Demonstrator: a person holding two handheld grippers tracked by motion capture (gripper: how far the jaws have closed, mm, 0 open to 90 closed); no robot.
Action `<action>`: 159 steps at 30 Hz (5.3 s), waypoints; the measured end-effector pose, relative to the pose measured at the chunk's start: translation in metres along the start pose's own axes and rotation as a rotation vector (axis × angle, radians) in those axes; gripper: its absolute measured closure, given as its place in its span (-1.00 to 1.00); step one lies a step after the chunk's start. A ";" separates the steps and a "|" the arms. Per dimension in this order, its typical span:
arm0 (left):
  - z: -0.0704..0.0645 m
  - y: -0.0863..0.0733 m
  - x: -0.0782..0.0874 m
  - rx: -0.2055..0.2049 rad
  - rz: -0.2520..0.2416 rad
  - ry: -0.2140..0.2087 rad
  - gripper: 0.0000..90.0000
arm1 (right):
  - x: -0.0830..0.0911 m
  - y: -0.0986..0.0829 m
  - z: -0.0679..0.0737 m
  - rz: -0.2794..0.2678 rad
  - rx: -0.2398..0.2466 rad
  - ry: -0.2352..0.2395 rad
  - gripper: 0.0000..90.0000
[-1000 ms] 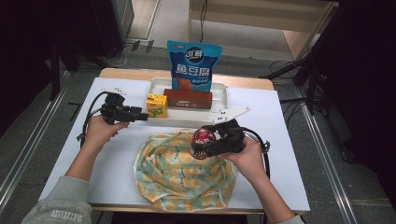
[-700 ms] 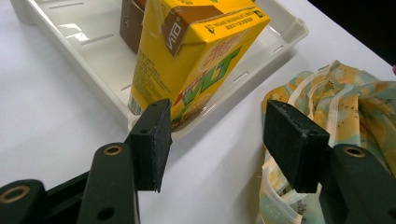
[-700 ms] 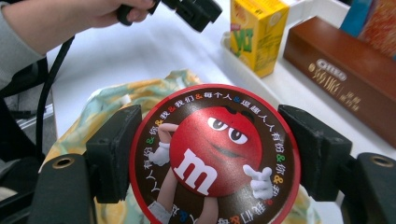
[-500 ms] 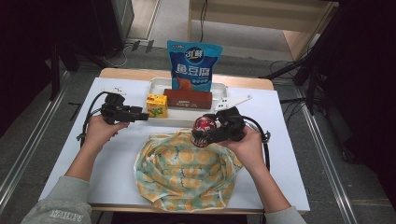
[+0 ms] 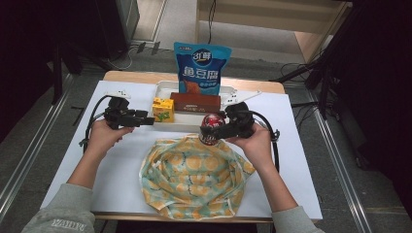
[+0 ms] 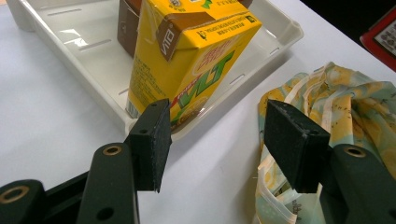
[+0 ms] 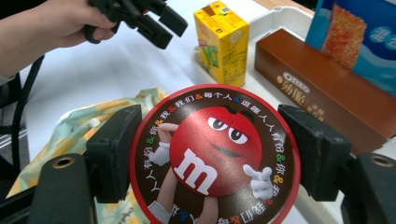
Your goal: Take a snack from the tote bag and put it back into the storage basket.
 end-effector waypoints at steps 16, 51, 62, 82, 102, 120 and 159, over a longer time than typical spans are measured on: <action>-0.004 -0.001 0.003 -0.007 -0.007 -0.004 -0.08 | -0.004 0.006 -0.031 -0.016 -0.049 -0.052 -0.41; -0.003 -0.009 0.012 -0.009 -0.004 0.006 -0.08 | -0.032 -0.010 -0.104 0.004 -0.162 -0.180 -0.41; -0.003 -0.009 0.013 -0.009 -0.011 0.006 -0.08 | -0.040 -0.019 -0.121 0.017 -0.187 -0.224 -0.41; -0.003 -0.009 0.013 -0.013 -0.011 0.003 -0.08 | -0.059 -0.035 -0.132 0.081 -0.219 -0.265 -0.41; -0.003 -0.009 0.013 -0.014 -0.008 0.001 -0.09 | -0.066 -0.041 -0.129 0.057 -0.220 -0.281 -0.44; -0.005 -0.008 0.012 -0.014 -0.006 0.000 -0.10 | -0.055 -0.034 -0.119 0.027 -0.219 -0.258 -0.51; -0.020 -0.015 0.015 -0.042 0.032 -0.010 -0.16 | -0.023 -0.036 -0.065 -0.016 -0.127 -0.119 -0.25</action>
Point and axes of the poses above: each handheld gripper's, and its own axes: x roughly backward along the jaws, y roughly out of its top, z roughly to its left, the point moved 6 cm from there along -x, roughly forward along the jaws, and after that the axes turned 2 degrees about y, right-handed, at the moved point
